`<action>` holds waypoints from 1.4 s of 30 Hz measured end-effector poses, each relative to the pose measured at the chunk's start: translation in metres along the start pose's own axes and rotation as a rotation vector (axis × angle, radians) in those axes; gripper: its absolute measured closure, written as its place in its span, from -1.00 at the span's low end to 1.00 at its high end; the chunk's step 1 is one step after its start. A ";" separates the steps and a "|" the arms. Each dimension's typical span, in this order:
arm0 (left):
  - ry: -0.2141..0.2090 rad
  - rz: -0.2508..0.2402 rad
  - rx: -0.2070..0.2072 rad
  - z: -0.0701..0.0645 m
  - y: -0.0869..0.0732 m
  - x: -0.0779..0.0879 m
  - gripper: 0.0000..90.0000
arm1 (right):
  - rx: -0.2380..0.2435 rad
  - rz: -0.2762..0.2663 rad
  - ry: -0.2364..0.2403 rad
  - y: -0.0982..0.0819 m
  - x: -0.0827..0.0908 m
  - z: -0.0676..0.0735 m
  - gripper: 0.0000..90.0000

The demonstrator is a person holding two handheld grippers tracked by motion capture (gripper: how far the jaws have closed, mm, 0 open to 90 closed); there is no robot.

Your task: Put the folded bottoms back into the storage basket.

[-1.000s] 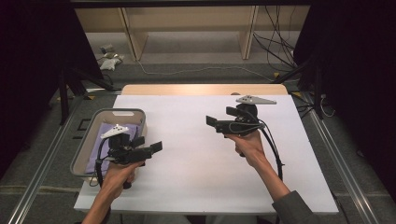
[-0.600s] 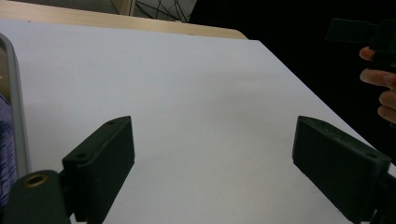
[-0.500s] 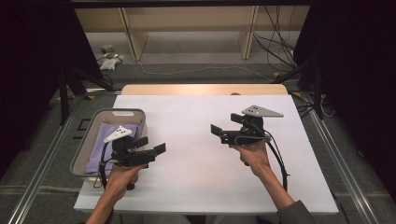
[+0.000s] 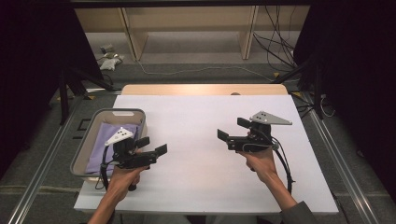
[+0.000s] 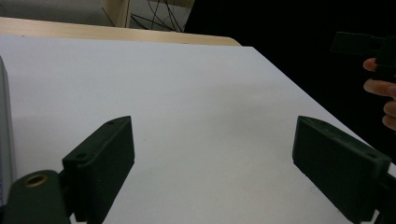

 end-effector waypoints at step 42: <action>-0.046 -0.045 -0.150 -0.011 -0.015 0.005 -0.78 | 0.041 -0.051 -0.031 -0.032 0.046 -0.003 -0.95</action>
Point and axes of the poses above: each handheld gripper's, and its own axes: x roughly backward along the jaws, y roughly out of its top, z roughly to its left, the point moved 6 cm from there along -x, roughly forward along the jaws, and after that the axes turned 5 degrees about x, right-handed, at the moved point
